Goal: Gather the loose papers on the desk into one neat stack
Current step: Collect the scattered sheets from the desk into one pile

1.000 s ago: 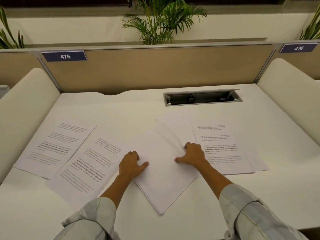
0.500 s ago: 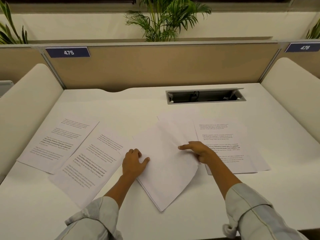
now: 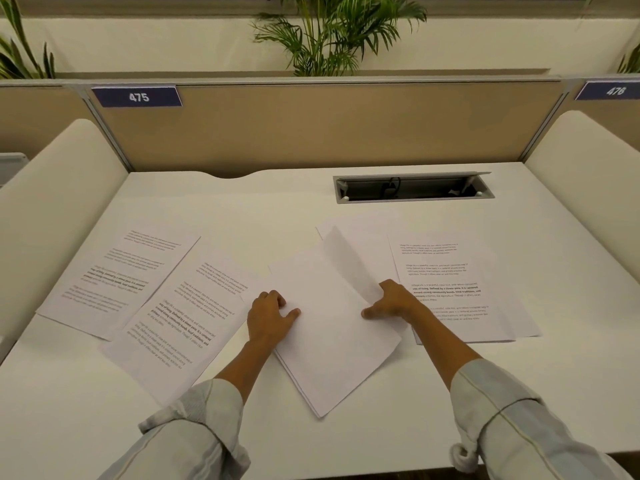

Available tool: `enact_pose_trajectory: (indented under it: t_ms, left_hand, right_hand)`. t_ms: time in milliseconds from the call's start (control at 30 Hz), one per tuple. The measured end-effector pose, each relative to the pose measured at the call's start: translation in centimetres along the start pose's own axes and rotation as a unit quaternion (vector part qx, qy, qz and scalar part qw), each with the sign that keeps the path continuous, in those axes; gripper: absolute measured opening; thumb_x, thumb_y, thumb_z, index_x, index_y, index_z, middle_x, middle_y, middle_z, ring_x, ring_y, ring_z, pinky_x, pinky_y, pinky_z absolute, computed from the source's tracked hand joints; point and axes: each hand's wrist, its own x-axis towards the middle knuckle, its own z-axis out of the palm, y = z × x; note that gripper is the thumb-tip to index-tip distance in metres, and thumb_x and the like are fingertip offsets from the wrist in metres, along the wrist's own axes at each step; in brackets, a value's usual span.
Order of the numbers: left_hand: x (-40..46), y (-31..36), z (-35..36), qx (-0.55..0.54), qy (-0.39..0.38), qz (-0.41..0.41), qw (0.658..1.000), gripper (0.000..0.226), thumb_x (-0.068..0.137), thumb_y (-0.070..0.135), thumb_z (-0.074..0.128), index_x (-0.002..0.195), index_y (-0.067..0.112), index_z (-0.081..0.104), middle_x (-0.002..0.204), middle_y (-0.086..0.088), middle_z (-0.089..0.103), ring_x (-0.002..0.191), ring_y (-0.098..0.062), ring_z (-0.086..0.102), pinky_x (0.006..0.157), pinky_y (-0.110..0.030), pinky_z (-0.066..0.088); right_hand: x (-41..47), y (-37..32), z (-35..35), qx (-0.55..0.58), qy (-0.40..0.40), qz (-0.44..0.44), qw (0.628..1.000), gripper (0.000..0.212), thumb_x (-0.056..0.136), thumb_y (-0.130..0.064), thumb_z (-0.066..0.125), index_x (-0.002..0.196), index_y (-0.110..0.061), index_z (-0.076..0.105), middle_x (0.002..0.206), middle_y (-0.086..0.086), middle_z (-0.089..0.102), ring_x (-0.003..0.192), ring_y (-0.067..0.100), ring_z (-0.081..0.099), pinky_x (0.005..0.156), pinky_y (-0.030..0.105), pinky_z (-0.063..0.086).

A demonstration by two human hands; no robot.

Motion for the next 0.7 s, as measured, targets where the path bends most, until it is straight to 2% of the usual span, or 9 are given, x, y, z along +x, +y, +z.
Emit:
enact_pose_trajectory:
  t_ms: [133,267,300,367,467,533,633,700]
  left_hand:
    - [1.2,1.7,-1.1,-0.072,-0.032,-0.077,0.994,0.044,0.073,0.038,0.081,0.099,0.007,0.061,0.096,-0.006,0.063,0.097,-0.026,0.064,0.077,-0.031,0.048]
    - [2.6,5.6,-3.6,-0.158,-0.078,-0.112,0.978,0.072,0.07,0.055,0.078,0.118,0.006,0.056,0.112,-0.009,0.06,0.108,-0.025,0.059,0.088,-0.032,0.048]
    - [2.9,6.8,-4.2,-0.192,-0.107,-0.118,0.968,0.083,0.067,0.062,0.077,0.124,0.006,0.052,0.121,-0.011,0.058,0.111,-0.026,0.057,0.092,-0.035,0.049]
    - [3.3,9.3,-5.2,-0.27,-0.173,-0.132,0.938,0.106,0.06,0.071,0.074,0.138,0.009,0.041,0.14,-0.016,0.047,0.126,-0.034,0.049,0.101,-0.051,0.047]
    - [3.2,12.5,-5.9,-0.377,-0.234,-0.135,0.886,0.128,0.047,0.076,0.076,0.15,0.02,0.024,0.154,-0.01,0.035,0.139,-0.04,0.036,0.107,-0.067,0.034]
    - [3.0,14.1,-6.0,-0.453,-0.25,-0.123,0.847,0.126,0.049,0.072,0.077,0.15,0.023,0.021,0.151,-0.01,0.039,0.136,-0.04,0.04,0.103,-0.068,0.038]
    - [3.0,15.0,-6.2,-0.54,-0.203,-0.113,0.809,0.123,0.049,0.058,0.087,0.149,0.021,0.026,0.142,-0.013,0.05,0.126,-0.039,0.052,0.081,-0.05,0.058]
    - [3.1,14.7,-6.0,-0.585,-0.132,-0.114,0.792,0.09,0.067,0.028,0.085,0.143,0.013,0.04,0.131,-0.014,0.06,0.116,-0.037,0.06,0.076,-0.044,0.061]
  right_hand:
    - [-0.2,-0.3,-0.3,0.018,0.012,-0.013,1.0,0.073,0.069,-0.023,0.083,0.13,-0.006,0.046,0.129,0.015,0.056,0.109,0.03,0.055,0.084,0.034,0.044]
    - [-0.8,-2.1,-2.8,0.033,0.052,-0.044,0.997,0.063,0.072,-0.02,0.082,0.125,-0.003,0.051,0.121,0.014,0.058,0.106,0.031,0.057,0.08,0.034,0.044]
    - [-1.2,-2.9,-3.4,0.022,0.063,-0.055,0.996,0.059,0.074,-0.021,0.08,0.123,-0.003,0.052,0.118,0.012,0.057,0.103,0.03,0.056,0.079,0.034,0.043]
    - [-2.2,-4.5,-4.4,-0.005,0.094,-0.089,0.992,0.048,0.079,-0.019,0.075,0.12,-0.003,0.056,0.116,0.014,0.059,0.093,0.026,0.054,0.076,0.032,0.044]
    - [-4.4,-7.2,-4.6,-0.044,0.128,-0.147,0.98,0.032,0.089,-0.014,0.062,0.12,-0.007,0.061,0.116,0.016,0.064,0.091,0.028,0.061,0.078,0.034,0.051]
    - [-6.3,-8.9,-3.8,-0.095,0.139,-0.188,0.968,0.033,0.092,-0.014,0.056,0.124,-0.012,0.06,0.115,0.015,0.066,0.094,0.032,0.065,0.083,0.038,0.055]
    - [-8.7,-10.8,-1.6,-0.249,0.17,-0.242,0.922,0.044,0.092,-0.012,0.051,0.135,-0.016,0.048,0.117,0.014,0.064,0.097,0.034,0.064,0.081,0.043,0.056]
    - [-9.7,-11.3,0.0,-0.299,0.189,-0.27,0.896,0.052,0.091,-0.011,0.05,0.141,-0.014,0.037,0.127,0.012,0.058,0.102,0.033,0.061,0.08,0.043,0.053]
